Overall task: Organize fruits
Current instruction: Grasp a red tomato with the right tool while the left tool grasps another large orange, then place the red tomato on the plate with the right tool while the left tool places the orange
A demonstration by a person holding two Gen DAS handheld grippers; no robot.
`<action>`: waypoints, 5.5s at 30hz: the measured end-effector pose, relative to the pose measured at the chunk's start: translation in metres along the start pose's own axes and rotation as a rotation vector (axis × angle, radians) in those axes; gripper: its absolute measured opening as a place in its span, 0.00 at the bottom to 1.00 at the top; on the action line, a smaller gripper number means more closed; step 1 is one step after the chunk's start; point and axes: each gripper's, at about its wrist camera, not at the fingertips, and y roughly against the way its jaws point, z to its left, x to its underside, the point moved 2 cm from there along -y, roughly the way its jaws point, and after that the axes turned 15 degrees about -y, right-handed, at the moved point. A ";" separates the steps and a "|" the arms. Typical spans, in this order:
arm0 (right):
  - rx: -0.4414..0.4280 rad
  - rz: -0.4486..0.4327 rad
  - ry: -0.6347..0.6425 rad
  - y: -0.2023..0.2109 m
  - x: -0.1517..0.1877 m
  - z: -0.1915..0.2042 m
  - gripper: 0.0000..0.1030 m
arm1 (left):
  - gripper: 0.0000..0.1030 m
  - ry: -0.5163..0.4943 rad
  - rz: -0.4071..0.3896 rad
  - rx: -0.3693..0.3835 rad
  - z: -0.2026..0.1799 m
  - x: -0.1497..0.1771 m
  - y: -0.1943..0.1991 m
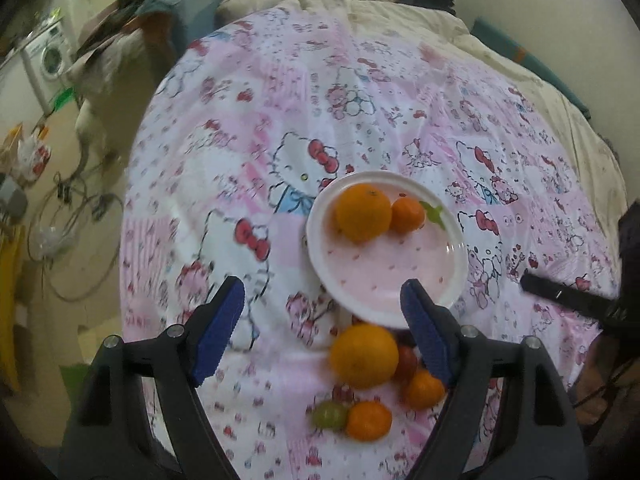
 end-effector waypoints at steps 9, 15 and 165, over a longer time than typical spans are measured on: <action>0.029 0.107 -0.013 -0.023 0.047 -0.010 0.62 | 0.75 0.096 0.000 0.047 0.007 0.035 0.011; -0.056 0.246 -0.147 -0.050 0.058 -0.024 0.61 | 0.75 0.145 0.011 0.039 0.015 0.037 0.003; -0.117 0.132 -0.134 -0.078 -0.066 -0.016 0.75 | 0.73 -0.097 0.289 0.127 -0.058 -0.037 -0.127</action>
